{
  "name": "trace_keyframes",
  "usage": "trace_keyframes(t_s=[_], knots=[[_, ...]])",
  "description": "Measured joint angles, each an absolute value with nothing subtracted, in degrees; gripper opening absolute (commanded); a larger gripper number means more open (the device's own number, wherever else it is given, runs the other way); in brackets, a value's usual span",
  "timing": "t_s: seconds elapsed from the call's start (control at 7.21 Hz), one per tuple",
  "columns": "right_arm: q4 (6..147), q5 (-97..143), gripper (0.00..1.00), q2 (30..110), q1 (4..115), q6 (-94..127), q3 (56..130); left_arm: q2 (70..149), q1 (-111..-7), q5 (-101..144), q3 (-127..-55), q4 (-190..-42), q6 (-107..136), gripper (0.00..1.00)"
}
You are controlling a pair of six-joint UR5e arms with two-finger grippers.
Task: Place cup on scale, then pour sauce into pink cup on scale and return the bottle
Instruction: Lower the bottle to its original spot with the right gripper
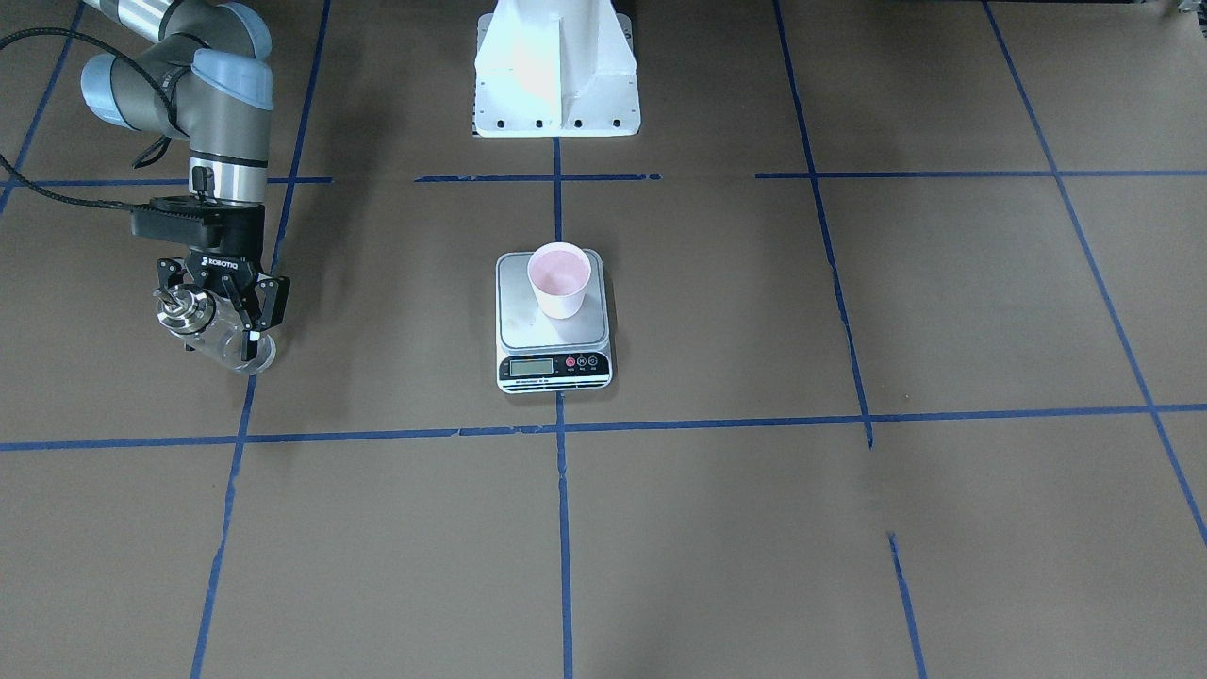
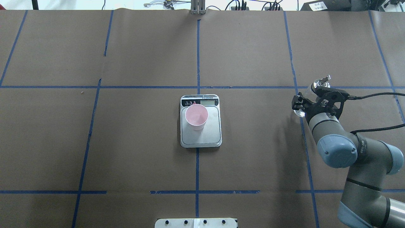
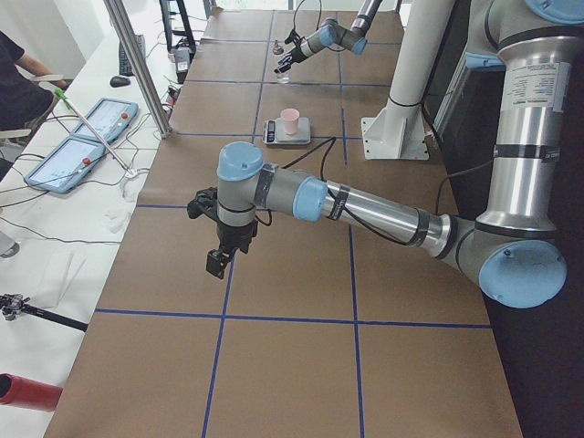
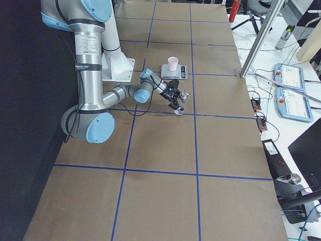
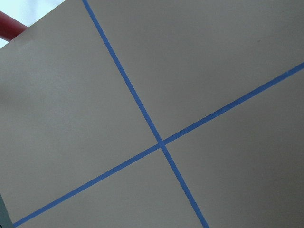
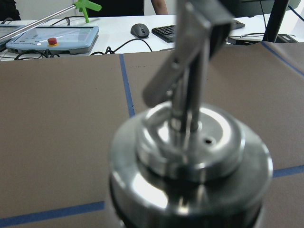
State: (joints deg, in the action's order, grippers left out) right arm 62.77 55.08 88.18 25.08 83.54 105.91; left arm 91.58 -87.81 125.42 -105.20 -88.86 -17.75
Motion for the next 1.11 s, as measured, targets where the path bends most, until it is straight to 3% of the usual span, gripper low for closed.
trace_keyframes(t_s=[0.42,0.55,0.69,1.11], knots=[[62.5,55.0,0.0,88.2,24.8,84.3,104.6,91.6,-87.8,125.4,-105.2,-88.9,-17.8,1.0],[62.5,55.0,0.35,88.2,24.7,84.4,104.6,91.6,-87.8,125.4,-105.2,-88.9,-17.8,1.0],[62.5,55.1,0.99,88.2,24.7,84.4,104.7,91.6,-87.8,125.4,-105.2,-88.9,-17.8,1.0],[62.5,55.1,1.0,88.5,24.7,83.9,104.8,91.6,-87.8,125.3,-105.2,-89.0,-17.8,1.0]])
